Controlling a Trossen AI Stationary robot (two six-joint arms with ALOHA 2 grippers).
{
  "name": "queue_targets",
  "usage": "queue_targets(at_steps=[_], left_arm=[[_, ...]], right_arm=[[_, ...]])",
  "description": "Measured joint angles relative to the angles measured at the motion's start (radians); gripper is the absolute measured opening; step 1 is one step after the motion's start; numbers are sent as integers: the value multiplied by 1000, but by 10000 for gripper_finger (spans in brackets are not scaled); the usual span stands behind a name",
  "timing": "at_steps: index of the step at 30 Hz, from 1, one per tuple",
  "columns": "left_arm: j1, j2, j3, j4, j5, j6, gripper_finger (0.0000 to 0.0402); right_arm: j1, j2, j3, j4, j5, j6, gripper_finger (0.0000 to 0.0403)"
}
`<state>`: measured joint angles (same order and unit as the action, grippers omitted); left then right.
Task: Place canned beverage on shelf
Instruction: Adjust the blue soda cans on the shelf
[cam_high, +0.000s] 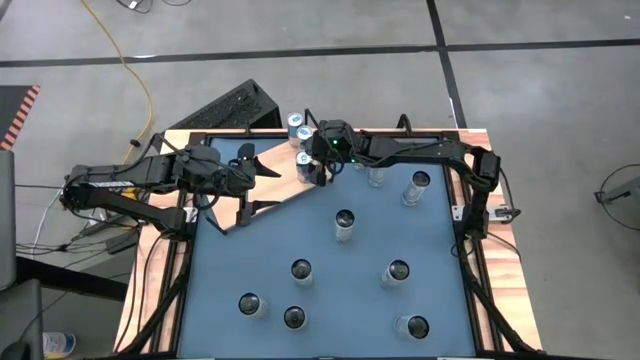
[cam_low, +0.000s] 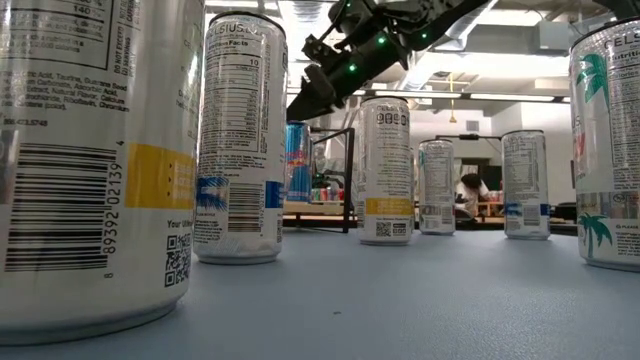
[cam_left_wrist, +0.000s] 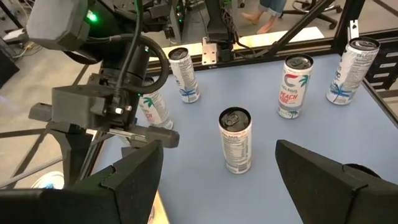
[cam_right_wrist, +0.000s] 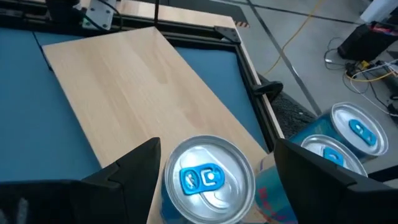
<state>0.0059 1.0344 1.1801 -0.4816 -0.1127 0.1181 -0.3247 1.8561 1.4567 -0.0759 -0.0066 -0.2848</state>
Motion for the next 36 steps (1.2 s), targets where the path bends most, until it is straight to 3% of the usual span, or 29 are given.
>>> queue_targets(at_steps=[5, 24, 36], left_arm=[[0, 0, 0, 0, 0, -2, 297], [0, 0, 0, 0, 0, -37, 297], [0, 0, 0, 0, 0, -37, 297]], right_arm=[[-13, 0, -7, 6, -61, 33, 305], [-20, 31, -21, 3, -74, 48, 303], [-25, 27, -20, -51, -74, 52, 248]])
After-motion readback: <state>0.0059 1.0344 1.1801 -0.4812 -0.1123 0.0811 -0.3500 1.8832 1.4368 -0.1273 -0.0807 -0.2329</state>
